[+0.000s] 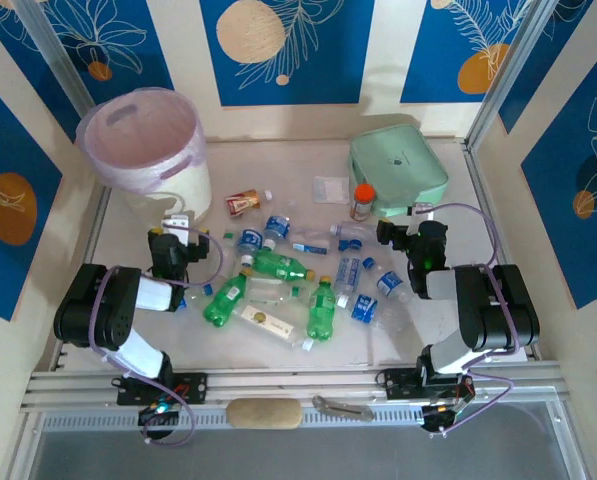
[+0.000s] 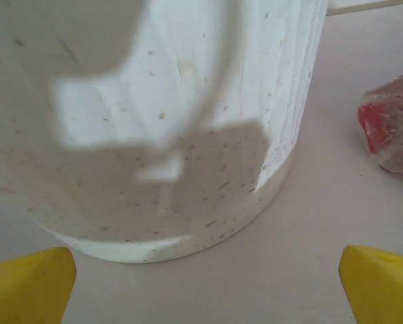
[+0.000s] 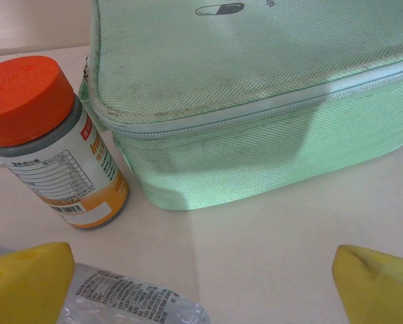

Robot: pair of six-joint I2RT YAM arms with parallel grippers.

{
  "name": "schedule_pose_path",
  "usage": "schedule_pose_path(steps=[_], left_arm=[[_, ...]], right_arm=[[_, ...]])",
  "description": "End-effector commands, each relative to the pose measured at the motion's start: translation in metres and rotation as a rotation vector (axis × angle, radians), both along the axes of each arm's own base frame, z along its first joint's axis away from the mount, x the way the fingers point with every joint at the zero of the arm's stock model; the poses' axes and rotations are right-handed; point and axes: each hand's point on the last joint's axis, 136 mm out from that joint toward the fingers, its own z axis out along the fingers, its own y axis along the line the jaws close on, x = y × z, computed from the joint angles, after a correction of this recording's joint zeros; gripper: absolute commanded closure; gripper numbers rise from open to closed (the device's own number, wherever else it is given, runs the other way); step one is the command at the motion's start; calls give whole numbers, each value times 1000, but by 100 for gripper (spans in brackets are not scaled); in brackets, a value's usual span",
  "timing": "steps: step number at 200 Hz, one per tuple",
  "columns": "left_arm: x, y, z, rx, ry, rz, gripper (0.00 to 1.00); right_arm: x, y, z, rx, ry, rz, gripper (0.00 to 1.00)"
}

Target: Put the plastic bottles in the bin

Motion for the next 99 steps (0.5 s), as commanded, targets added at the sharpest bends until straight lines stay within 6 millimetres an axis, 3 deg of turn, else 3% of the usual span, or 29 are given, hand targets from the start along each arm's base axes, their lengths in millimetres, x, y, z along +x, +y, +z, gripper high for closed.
schedule_pose_path(steps=[1,99], left_arm=[[5,-1,12,-23,-37,-4,0],[6,-3,11,-28,-29,-18,0]], right_arm=[[3,2,5,-3,-13,19,1],[3,2,4,11,-6,27,1]])
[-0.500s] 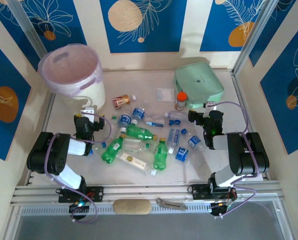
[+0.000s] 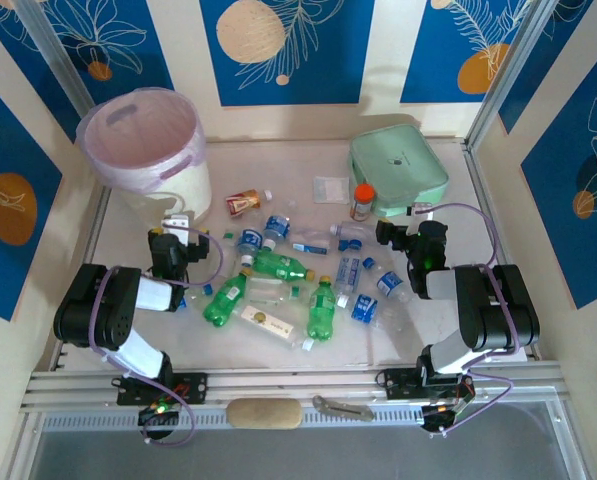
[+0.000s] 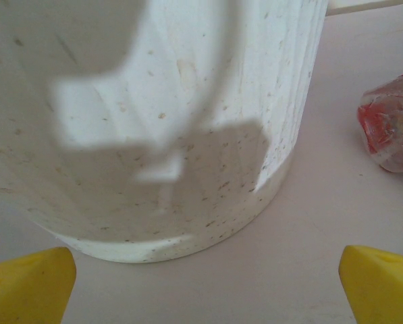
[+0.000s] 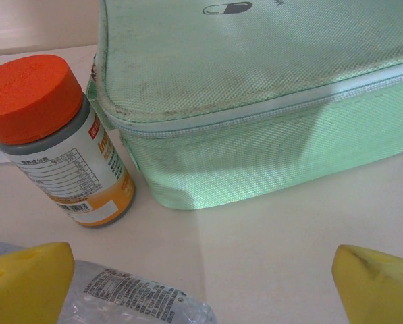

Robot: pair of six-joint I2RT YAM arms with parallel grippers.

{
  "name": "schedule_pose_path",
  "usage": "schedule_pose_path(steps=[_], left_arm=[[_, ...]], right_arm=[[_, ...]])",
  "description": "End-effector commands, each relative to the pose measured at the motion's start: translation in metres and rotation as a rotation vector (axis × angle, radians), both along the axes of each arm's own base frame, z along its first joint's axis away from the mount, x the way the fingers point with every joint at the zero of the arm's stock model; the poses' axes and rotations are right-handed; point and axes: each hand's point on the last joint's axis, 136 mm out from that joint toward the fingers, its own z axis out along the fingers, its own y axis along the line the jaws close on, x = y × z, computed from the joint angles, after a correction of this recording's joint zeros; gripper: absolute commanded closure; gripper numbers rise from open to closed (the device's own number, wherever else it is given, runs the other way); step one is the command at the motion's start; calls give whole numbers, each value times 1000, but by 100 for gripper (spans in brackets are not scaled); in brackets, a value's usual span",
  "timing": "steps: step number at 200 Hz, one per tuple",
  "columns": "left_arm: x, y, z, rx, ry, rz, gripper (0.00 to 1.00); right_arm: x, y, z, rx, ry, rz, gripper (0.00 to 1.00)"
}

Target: Put the plastic bottles in the bin

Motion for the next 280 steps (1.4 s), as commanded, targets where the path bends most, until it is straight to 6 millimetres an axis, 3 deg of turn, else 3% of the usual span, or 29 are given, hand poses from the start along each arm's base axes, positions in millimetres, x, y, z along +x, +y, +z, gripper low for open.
schedule_pose_path(steps=[1,94,124,147,178,215,247,280], left_arm=[[6,-3,12,-28,-31,-20,0],[5,-3,14,-33,-39,-31,0],[-11,4,41,-28,-111,14,0],[-28,12,67,-33,-167,61,0],[-50,8,93,-133,-170,67,0],[-81,-14,122,-387,-183,-20,0],[-90,-48,132,-567,-86,-164,0],[-84,-90,133,-682,13,-279,0]], right_arm=[[3,0,4,4,-7,13,1],[2,1,6,-4,-15,14,0],[1,6,31,-56,-6,5,0],[-3,-1,55,-76,-6,-74,1],[-15,0,79,-55,78,-142,3],[-42,25,100,149,221,-114,5],[-69,67,93,209,407,25,6],[-109,106,78,164,638,159,10]])
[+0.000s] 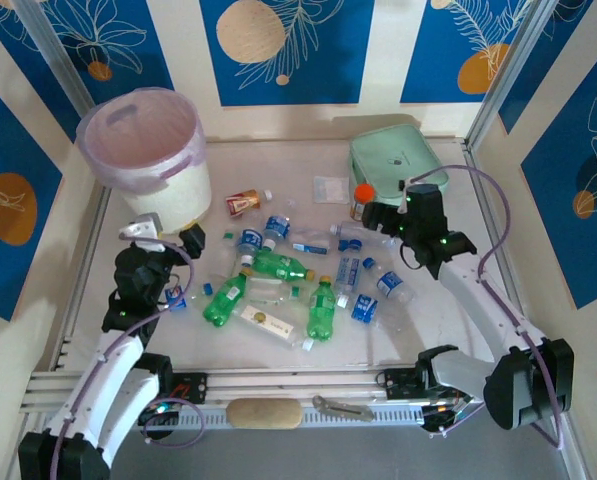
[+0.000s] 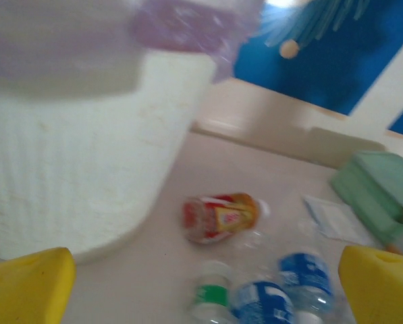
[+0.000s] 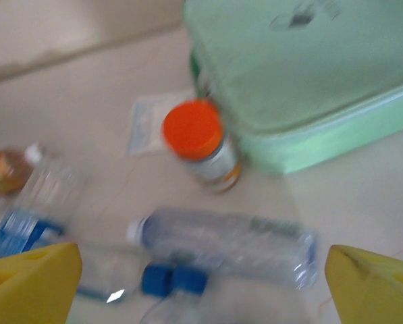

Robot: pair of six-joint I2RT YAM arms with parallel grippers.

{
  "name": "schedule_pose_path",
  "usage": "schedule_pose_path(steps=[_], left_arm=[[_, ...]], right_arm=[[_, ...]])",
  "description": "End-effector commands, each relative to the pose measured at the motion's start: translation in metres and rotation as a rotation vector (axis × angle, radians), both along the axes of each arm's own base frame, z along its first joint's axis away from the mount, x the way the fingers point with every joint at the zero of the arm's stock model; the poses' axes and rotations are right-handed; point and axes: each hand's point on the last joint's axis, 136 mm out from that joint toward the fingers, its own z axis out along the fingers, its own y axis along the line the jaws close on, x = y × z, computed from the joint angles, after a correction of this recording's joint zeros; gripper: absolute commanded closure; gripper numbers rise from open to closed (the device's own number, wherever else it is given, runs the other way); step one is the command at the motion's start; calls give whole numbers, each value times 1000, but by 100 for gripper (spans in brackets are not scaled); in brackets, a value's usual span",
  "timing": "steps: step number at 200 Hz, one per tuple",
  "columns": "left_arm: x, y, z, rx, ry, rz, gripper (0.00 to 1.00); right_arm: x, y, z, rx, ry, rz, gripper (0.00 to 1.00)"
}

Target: Put the plastic bottles in the bin

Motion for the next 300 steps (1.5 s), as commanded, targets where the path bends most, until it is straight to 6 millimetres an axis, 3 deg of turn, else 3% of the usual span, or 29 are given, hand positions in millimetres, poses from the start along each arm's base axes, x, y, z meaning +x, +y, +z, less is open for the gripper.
schedule_pose_path(steps=[1,28,54,81,112,139,181,224,300], left_arm=[[-2,-42,-7,-124,111,-157,0],[9,-87,-4,-53,115,-255,0],[22,-135,-7,-4,145,-359,0],[33,-175,-9,-18,154,-433,0],[35,-207,-14,4,173,-500,0],[32,-206,-29,41,229,-487,0],[21,-188,-49,102,292,-441,0],[22,-184,-48,126,287,-427,0],[26,-188,-48,113,287,-429,0]], right_arm=[[-50,26,-28,6,278,110,10],[-85,36,-45,-94,460,158,11],[-99,38,-57,-52,600,75,16],[-93,53,-72,57,644,-33,21],[-69,68,-89,151,661,-151,24],[-52,73,-105,141,638,-201,27],[-42,63,-129,85,619,-280,27],[-38,58,-149,60,632,-320,27],[-25,56,-164,86,615,-352,28]])
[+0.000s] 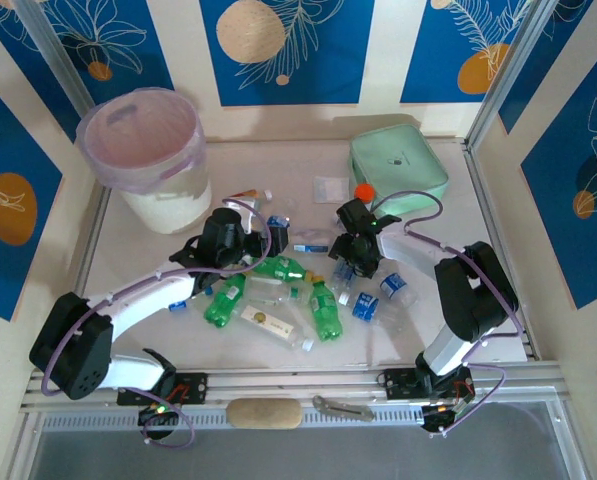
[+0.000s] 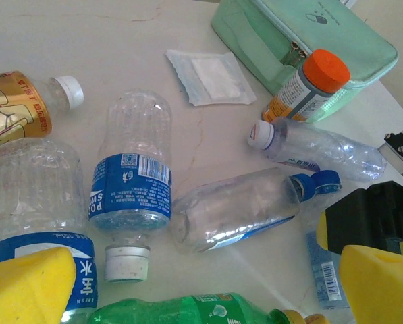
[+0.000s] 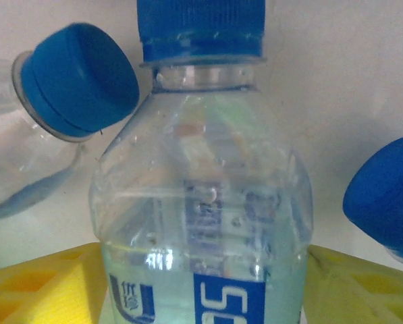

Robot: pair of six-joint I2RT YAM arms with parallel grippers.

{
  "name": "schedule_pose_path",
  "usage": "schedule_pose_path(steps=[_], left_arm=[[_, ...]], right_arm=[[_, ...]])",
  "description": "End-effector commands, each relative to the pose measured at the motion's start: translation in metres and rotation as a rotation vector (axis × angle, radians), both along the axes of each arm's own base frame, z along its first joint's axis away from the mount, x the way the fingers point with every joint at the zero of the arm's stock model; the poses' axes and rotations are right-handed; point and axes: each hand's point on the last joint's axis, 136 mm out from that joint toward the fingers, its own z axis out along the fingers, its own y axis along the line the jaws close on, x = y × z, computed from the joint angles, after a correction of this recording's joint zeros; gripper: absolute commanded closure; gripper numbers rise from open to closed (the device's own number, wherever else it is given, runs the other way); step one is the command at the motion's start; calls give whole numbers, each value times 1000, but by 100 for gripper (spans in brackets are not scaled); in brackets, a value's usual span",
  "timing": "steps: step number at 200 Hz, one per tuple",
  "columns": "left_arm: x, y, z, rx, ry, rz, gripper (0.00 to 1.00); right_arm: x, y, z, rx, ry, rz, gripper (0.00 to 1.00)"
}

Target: Put the plastic bottles in the bin

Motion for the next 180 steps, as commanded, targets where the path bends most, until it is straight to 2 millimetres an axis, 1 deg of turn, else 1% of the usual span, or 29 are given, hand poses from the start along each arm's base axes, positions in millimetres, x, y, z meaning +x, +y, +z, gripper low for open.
schedule_pose_path(steps=[1,28,51,68,85,102,124,148,169,180], left_arm=[[1,-2,3,4,-9,-1,0],[-1,0,1,10,5,6,0],[-1,-1,2,-3,5,-3,0],[-3,-8,6,-33,-1,-32,0],[-6,-18,12,-73,-4,-79,0],[-9,-31,21,-126,-9,-145,0],[-16,-51,38,-211,-26,-249,0],[-23,-70,55,-287,-46,-357,0],[-32,-85,67,-329,-55,-443,0],[-36,-91,71,-345,-57,-479,0]], right_arm=[[5,-5,-11,-5,0,-42,28],[12,-3,-8,-2,-20,-38,33],[15,-2,-3,4,-33,-32,41],[15,-1,7,18,-55,-23,47],[16,0,25,38,-104,-8,50],[18,2,51,68,-173,22,53],[22,10,84,124,-261,68,54],[28,27,119,218,-357,126,54],[34,42,142,282,-414,169,55],[37,49,150,300,-429,191,55]])
